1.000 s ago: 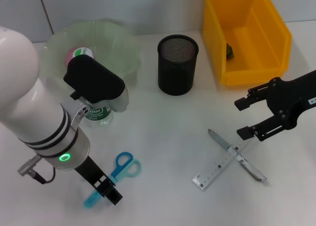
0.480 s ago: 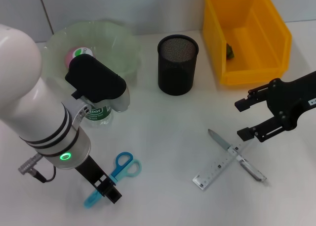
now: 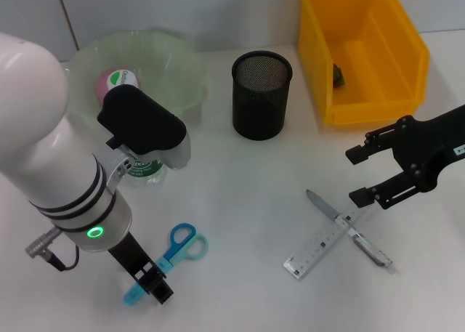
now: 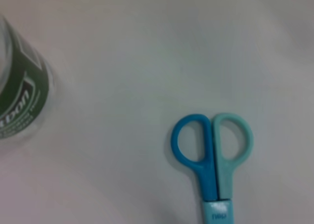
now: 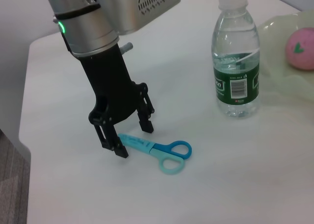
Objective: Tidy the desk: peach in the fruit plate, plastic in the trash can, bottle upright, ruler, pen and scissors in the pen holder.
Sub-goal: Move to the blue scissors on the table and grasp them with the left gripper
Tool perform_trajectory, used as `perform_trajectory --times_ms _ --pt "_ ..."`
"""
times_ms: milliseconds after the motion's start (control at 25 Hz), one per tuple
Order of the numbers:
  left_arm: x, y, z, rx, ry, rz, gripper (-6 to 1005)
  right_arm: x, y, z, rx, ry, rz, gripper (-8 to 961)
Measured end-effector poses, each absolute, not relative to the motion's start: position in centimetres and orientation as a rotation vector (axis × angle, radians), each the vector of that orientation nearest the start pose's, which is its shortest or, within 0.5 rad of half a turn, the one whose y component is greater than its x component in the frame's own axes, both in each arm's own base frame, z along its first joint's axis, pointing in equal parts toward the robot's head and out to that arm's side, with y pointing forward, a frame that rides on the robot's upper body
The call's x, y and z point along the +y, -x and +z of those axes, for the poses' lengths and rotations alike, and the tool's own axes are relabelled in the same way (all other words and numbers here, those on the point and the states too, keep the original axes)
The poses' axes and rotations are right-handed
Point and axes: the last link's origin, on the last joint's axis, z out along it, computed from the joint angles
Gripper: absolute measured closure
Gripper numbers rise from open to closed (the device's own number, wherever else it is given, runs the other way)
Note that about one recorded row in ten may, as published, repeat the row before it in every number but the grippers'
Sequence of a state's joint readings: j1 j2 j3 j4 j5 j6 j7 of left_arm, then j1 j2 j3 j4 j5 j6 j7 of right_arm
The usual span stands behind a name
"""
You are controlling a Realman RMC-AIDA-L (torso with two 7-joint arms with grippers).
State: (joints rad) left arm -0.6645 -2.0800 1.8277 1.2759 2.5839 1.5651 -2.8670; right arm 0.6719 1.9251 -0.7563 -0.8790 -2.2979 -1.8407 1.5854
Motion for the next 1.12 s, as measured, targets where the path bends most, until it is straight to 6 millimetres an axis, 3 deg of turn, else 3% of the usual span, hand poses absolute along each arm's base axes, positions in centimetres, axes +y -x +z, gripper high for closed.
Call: perform_trajectory --times_ms 720,1000,1120 --pt "31.06 16.48 -7.26 -0.896 2.623 0.917 374 34.85 -23.86 7.2 0.464 3.052 0.141 150" --pt "31.08 16.55 -7.22 -0.894 2.619 0.924 556 34.83 -23.88 7.17 0.466 3.053 0.142 150" --pt "31.05 16.56 -7.24 -0.892 2.619 0.927 556 34.83 -23.88 7.17 0.47 3.052 0.143 150"
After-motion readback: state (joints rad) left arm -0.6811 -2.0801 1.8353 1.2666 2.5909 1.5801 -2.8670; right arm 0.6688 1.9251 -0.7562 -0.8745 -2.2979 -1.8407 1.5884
